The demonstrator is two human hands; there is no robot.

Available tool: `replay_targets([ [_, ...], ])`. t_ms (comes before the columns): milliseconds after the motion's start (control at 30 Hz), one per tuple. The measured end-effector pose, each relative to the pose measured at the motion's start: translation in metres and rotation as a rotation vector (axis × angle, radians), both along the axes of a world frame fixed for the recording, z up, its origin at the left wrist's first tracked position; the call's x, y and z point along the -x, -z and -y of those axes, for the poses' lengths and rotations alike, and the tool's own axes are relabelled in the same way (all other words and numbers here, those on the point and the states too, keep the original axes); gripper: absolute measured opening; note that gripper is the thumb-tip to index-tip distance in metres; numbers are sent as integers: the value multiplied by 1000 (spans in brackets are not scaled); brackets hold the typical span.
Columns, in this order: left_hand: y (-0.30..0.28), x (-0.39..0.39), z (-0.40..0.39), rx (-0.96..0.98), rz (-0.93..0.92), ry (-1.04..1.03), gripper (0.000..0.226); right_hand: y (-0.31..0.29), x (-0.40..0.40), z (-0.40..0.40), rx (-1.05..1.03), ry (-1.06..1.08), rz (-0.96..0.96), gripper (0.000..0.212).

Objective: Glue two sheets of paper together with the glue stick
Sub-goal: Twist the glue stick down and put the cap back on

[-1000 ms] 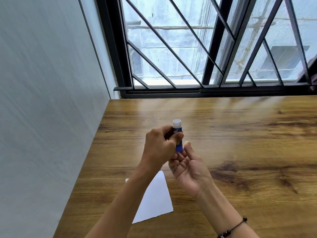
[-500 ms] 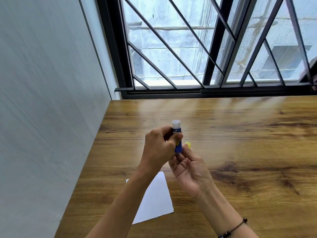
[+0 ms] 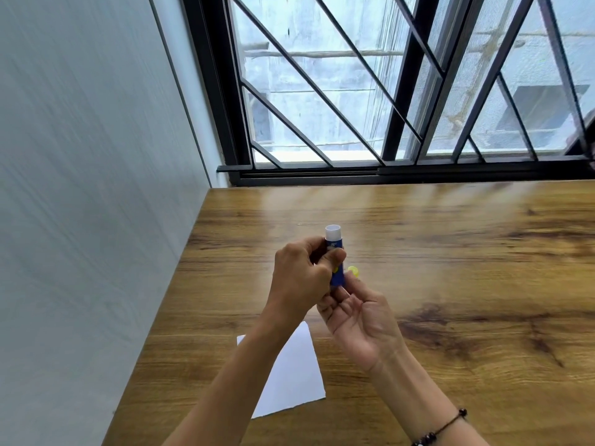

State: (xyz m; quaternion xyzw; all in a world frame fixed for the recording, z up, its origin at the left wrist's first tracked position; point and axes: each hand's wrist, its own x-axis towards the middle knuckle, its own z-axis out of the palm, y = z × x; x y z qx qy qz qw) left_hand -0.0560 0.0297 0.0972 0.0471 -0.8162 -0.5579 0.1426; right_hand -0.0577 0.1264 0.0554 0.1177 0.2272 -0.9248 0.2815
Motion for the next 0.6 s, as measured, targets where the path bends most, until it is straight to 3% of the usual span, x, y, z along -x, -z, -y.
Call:
replay_targets([
  [100,1,1,-1,-6,0,6,8,0,1,1,-8,-36,70,37],
  [300,1,0,-1,2,1,1,11,0,3,0,-74,7,0,22],
  [467,1,0,0,-13,17,-26,13,4,3,1,-88,72,-55,24],
  [600,3,0,0,-8,11,-22,11,3,0,2,-65,8,46,32],
])
